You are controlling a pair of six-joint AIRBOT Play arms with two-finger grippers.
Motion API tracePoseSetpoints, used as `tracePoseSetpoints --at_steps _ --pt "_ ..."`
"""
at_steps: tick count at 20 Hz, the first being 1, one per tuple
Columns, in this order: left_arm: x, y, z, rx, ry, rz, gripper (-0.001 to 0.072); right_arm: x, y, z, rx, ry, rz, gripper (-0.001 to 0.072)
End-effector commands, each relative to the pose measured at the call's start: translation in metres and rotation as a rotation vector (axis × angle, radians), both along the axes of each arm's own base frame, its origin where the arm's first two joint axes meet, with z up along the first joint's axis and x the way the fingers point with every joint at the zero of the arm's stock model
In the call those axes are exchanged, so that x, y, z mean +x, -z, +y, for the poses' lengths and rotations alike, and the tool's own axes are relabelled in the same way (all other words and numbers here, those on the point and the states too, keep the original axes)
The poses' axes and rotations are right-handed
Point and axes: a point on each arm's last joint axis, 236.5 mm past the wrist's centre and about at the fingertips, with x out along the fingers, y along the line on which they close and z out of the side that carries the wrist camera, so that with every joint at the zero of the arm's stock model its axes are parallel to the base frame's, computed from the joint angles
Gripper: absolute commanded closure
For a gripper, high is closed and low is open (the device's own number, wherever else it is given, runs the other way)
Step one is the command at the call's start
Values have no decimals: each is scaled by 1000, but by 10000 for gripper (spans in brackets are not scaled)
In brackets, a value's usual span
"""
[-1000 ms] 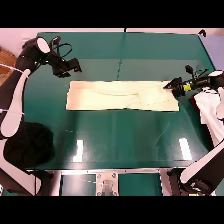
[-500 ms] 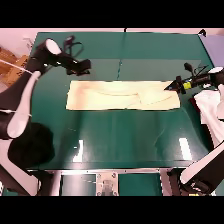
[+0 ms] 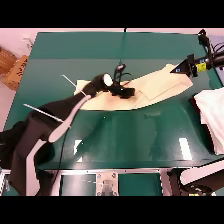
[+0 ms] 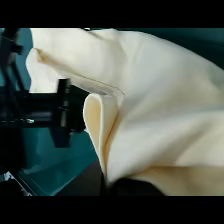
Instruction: Fold the shirts.
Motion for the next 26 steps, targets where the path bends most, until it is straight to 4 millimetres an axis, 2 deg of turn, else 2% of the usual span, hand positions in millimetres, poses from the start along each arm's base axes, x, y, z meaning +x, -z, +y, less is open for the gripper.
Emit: tracePoseSetpoints --at_steps 1,4,7,9,11,12,14,16,17,19,21,22,24,25,26 --pt "-16 12 -43 -87 -30 14 681 -10 -34 25 9 -43 -59 691" --pt "-12 9 -31 -77 -23 35 680 -10 -30 27 -9 -48 -53 691" --pt "0 -18 10 -50 53 37 681 -10 -30 29 -8 -50 -56 691" --pt "11 -45 61 30 113 32 681 -9 -31 35 -1 -44 -42 691" --pt "26 -73 126 149 142 18 681 -7 -33 47 11 -48 -47 691" --pt "33 -90 160 203 137 10 681 -6 -33 58 15 -53 -41 691" --pt "46 -123 215 237 73 -16 681 -4 -35 90 25 -77 -40 691" --pt "59 -150 259 230 -16 -51 681 1 -35 135 35 -96 -59 691" --pt "64 -160 277 229 -53 -66 681 2 -35 165 42 -116 -81 690" --pt "71 -169 306 229 -109 -75 680 4 -30 231 60 -157 -130 691" --pt "73 -168 327 239 -123 -71 680 6 -13 305 88 -161 -166 690" --pt "72 -164 334 248 -114 -69 681 7 2 344 102 -149 -184 641" --pt "70 -154 341 259 -98 -59 681 2 37 416 125 -125 -227 331" --pt "69 -149 343 264 -90 -52 681 -9 55 447 127 -129 -234 262" --pt "67 -144 344 273 -75 -51 680 -22 69 464 121 -152 -226 263"
